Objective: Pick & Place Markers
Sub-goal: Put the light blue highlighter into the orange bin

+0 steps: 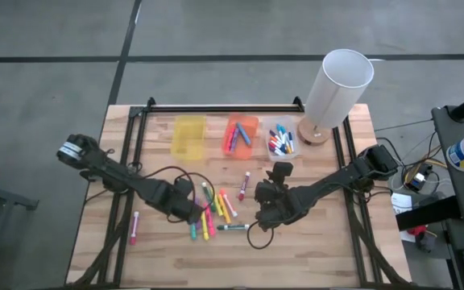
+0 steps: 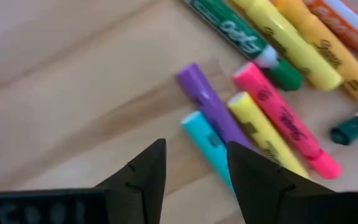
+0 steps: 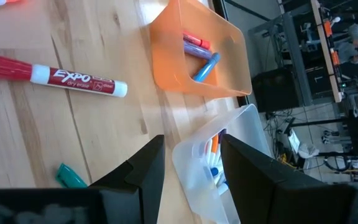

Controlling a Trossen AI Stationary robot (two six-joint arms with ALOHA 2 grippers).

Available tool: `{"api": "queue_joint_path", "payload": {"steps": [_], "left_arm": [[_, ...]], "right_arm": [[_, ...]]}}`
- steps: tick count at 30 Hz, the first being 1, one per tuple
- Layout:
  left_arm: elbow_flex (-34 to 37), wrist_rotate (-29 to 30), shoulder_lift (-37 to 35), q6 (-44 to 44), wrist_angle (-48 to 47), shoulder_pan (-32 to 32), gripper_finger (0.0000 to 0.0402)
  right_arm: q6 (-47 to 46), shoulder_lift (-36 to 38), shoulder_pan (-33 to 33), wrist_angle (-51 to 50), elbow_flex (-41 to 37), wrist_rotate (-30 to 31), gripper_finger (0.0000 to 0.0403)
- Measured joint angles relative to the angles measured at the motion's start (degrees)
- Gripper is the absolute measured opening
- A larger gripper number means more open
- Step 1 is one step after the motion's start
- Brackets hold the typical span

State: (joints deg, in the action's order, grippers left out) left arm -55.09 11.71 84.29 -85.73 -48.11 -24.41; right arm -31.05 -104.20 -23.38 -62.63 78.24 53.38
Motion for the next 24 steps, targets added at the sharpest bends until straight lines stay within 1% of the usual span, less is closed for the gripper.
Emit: {"api": "queue_joint_path", "payload": {"steps": [5, 7, 17, 24], "left_arm": [[1.50, 0.00, 0.52, -2.50, 6.41, -0.63, 0.0163], [1.55, 0.00, 1.38, -2.52, 7.37, -0.65, 0.0163], [1.57, -1.64, 5.64, -3.42, 7.49, -1.54, 0.0163], [1.56, -1.71, 7.82, -4.03, 7.66, -1.96, 0.0163]], "right_arm": [[0.02, 0.00, 0.00, 0.02, 0.00, 0.00, 0.0150], [0.02, 0.00, 0.00, 0.00, 0.00, 0.03, 0.0150], [0.02, 0.00, 0.00, 0.00, 0.00, 0.09, 0.0150], [0.04, 0.00, 0.00, 0.06, 0.00, 0.13, 0.0150]]}}
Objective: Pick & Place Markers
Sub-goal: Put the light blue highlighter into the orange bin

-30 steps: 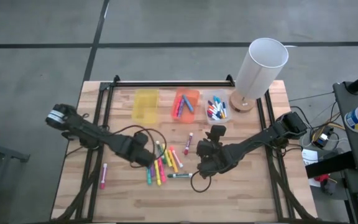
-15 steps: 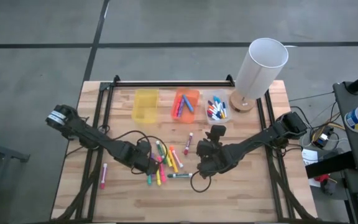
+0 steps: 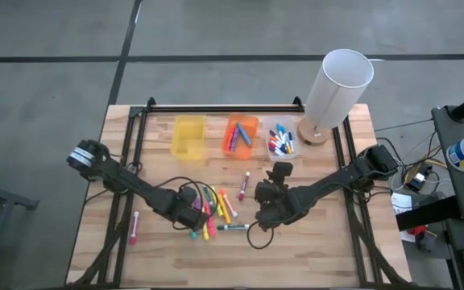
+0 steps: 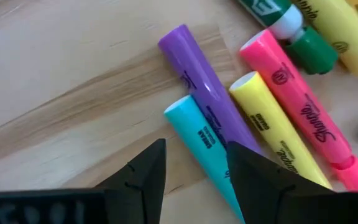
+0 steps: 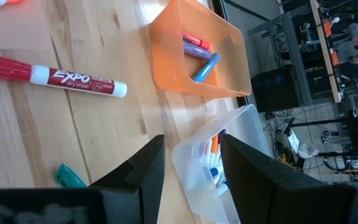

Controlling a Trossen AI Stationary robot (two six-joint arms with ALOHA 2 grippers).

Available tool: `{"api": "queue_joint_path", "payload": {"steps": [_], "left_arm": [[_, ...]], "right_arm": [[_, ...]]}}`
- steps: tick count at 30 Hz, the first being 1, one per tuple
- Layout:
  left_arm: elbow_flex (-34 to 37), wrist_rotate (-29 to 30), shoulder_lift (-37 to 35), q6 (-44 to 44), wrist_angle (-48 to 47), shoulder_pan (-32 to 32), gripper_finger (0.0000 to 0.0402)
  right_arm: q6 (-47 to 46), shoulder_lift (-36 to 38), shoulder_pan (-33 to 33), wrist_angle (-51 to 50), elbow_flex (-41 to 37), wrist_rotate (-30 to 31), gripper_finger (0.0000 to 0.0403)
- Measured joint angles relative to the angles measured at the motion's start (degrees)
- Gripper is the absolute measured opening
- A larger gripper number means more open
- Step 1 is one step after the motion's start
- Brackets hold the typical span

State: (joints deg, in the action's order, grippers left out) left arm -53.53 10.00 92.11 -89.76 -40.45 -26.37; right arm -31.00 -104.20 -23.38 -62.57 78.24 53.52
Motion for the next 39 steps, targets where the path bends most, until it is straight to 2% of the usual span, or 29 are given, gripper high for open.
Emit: {"api": "queue_joint_path", "payload": {"steps": [14, 25, 34, 39], "left_arm": [[0.35, -0.54, 3.18, 1.13, -0.19, -0.07, 0.0156], [0.30, -0.85, 3.24, 1.62, -1.57, -0.04, 0.0052], [0.34, -1.42, 0.86, 2.62, -4.23, 0.00, 0.0053], [-0.28, 1.98, -2.14, 2.27, -10.29, 0.09, 0.0056]], "right_arm": [[0.00, 0.00, 0.00, 0.18, 0.00, 0.02, 0.0150], [0.09, 0.00, 0.00, 0.30, 0.00, 0.03, 0.0150], [0.13, 0.00, 0.00, 0.36, 0.00, 0.04, 0.0150], [0.13, 0.00, 0.02, 0.33, 0.00, 0.04, 0.0150]]}}
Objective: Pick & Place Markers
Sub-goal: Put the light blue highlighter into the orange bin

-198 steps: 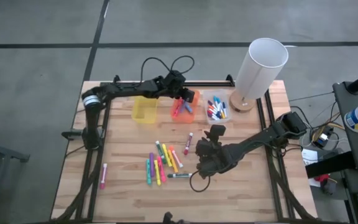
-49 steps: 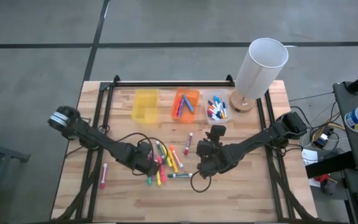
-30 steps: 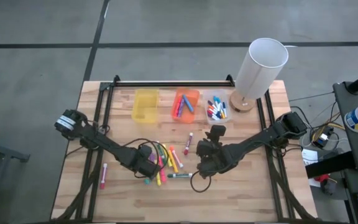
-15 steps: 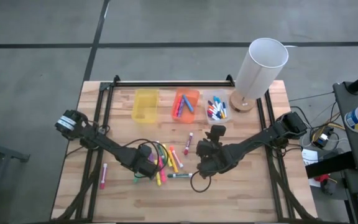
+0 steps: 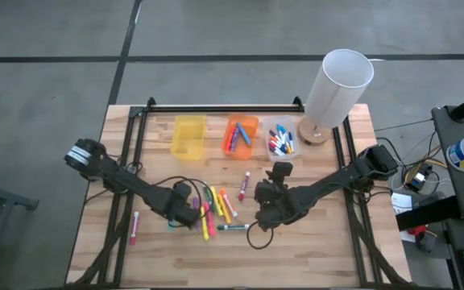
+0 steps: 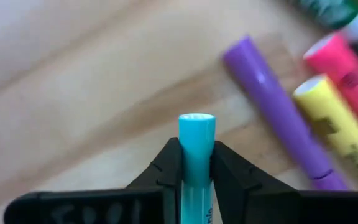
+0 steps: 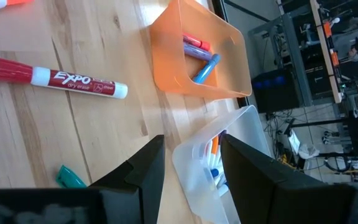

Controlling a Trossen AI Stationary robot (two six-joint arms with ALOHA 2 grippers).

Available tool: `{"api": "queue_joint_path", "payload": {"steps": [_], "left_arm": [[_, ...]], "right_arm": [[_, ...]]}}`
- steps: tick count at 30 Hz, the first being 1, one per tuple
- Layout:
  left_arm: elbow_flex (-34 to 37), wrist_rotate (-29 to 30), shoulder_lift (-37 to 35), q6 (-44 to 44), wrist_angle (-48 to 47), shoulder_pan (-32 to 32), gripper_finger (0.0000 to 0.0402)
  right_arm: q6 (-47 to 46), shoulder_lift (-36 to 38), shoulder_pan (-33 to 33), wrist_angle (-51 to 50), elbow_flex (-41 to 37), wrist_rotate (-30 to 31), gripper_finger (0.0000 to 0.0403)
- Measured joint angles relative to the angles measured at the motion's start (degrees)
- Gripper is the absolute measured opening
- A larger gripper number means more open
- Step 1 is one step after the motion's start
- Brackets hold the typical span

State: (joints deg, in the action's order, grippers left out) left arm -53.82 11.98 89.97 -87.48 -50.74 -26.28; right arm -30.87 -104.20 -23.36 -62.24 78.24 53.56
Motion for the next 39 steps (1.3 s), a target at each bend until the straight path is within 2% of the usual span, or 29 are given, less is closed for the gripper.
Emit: {"api": "queue_joint_path", "payload": {"steps": [11, 18, 29, 39], "left_arm": [[-2.59, 9.72, -9.45, 8.13, 0.11, 4.60, 0.0058], [-5.47, 10.78, -11.63, 18.46, 4.93, 10.06, 0.0058], [-9.33, 6.03, -11.56, 35.85, 17.08, 21.17, 0.0059], [-12.34, 0.55, -11.54, 44.99, 23.67, 30.28, 0.0059]], "right_arm": [[0.39, 0.00, 0.03, 0.06, 0.29, 0.17, 0.0150], [1.11, 0.00, 0.03, 0.09, 1.07, 0.18, 0.0150], [1.11, 0.00, 0.03, 0.11, 1.07, 0.15, 0.0150], [1.31, 0.00, 0.03, 0.31, 1.07, 0.13, 0.0150]]}}
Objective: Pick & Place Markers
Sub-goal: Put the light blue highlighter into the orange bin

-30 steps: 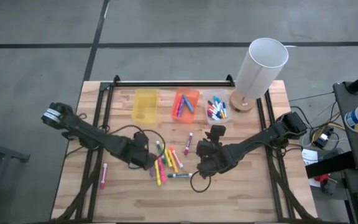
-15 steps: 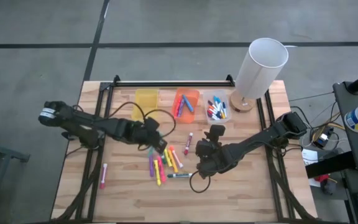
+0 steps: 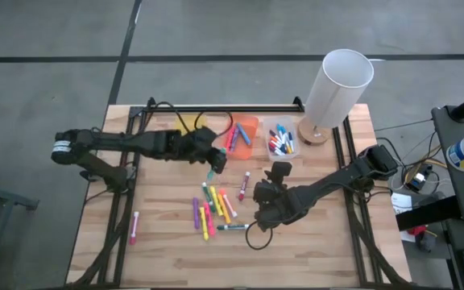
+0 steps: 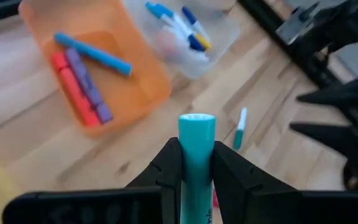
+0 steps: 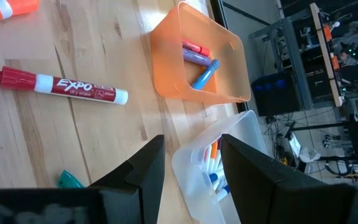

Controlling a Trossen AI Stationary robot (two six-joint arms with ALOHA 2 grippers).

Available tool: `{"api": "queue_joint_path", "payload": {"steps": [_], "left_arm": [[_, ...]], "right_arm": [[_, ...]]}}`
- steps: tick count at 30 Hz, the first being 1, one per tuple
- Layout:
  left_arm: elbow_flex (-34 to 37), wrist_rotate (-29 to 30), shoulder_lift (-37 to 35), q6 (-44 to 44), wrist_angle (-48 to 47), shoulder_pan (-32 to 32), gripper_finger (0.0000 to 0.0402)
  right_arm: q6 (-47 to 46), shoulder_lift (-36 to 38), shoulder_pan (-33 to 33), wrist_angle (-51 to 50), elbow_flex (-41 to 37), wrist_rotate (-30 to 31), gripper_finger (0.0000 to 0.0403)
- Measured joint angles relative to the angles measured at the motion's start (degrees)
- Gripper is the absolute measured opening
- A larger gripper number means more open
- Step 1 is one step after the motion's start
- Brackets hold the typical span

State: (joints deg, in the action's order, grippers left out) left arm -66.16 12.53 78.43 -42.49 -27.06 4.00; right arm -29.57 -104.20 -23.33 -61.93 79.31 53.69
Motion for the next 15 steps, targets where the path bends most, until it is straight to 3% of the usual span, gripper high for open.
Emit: {"api": "queue_joint_path", "payload": {"steps": [10, 15], "left_arm": [[-0.80, -9.86, 0.00, 3.38, 10.14, 8.08, 0.0059], [-0.80, -10.53, 0.02, 4.25, 13.58, 11.34, 0.0059]], "right_arm": [[0.27, 0.00, 0.00, 0.63, 0.00, 0.13, 0.0150], [0.69, 0.00, 0.00, 0.86, 0.00, 0.26, 0.0150]]}}
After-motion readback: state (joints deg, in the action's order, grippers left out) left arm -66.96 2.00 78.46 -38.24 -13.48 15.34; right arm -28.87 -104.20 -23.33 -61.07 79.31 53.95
